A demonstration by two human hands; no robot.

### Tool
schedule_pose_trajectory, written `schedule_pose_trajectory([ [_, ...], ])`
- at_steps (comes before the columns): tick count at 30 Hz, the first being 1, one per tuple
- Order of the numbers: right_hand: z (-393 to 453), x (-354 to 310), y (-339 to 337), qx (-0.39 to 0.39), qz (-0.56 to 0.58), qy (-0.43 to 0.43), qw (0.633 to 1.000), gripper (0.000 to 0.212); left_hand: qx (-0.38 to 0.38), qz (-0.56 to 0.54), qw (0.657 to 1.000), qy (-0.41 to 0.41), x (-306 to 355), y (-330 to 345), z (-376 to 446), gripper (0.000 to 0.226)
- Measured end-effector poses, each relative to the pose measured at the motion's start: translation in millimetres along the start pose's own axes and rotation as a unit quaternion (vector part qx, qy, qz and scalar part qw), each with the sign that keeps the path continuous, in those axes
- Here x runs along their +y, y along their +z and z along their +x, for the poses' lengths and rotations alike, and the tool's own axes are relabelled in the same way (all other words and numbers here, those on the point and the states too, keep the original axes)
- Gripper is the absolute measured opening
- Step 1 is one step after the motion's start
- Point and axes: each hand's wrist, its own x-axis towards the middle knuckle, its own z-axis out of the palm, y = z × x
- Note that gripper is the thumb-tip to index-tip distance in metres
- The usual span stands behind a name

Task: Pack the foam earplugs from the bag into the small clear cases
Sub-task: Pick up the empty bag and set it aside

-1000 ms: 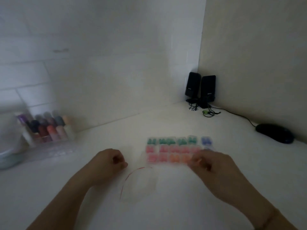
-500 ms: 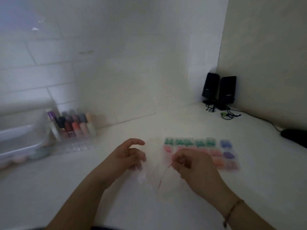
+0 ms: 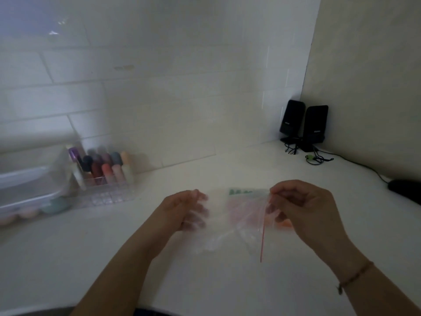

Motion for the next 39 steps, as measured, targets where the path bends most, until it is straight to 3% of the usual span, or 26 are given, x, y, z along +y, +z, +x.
schedule_pose_trajectory([
  [4,-1,1,-3,-0.027,0.012,-0.021,0.999,0.02,0.058,0.08,0.988,0.121,4,10,-1,0.014],
  [8,-5,0,-6,-0.032,0.052,-0.036,0.998,0.037,0.113,0.078,0.982,0.132,0,14,-3,0.018],
  [11,-5,1,-1,-0.004,0.101,0.035,0.994,0.03,0.142,0.057,0.976,0.157,-1,14,-2,0.016],
  [14,-7,7,11,0.033,0.127,0.158,0.979,0.006,0.166,0.044,0.966,0.195,0,13,-3,0.017],
  [15,-9,10,15,0.021,0.113,0.188,0.975,0.01,0.172,0.033,0.963,0.204,0,13,-2,0.017],
  [20,-31,11,22,-0.153,0.155,0.269,0.938,0.022,0.193,-0.096,0.959,0.186,-3,8,7,0.016],
  [24,-29,13,29,-0.1,0.153,0.267,0.946,0.042,0.178,-0.187,0.955,0.146,-9,2,13,0.016],
  [31,-27,18,45,-0.15,0.1,0.214,0.96,0.031,0.111,-0.382,0.914,0.079,-6,3,11,0.008],
  [33,-26,18,50,-0.151,0.141,0.227,0.952,0.036,0.084,-0.358,0.927,0.075,-14,-1,6,0.018],
  [35,-24,17,56,-0.116,0.186,0.246,0.944,0.037,0.109,-0.299,0.945,0.072,-27,-5,7,0.019],
  [37,-22,18,60,-0.088,0.227,0.262,0.934,0.037,0.06,-0.268,0.956,0.103,-31,-9,3,0.021],
  [38,-21,18,62,-0.093,0.232,0.263,0.932,0.034,0.171,-0.227,0.948,0.143,-33,-21,8,0.028],
  [39,-21,17,63,-0.109,0.228,0.263,0.931,0.027,0.143,-0.332,0.924,0.125,-39,-25,8,0.035],
])
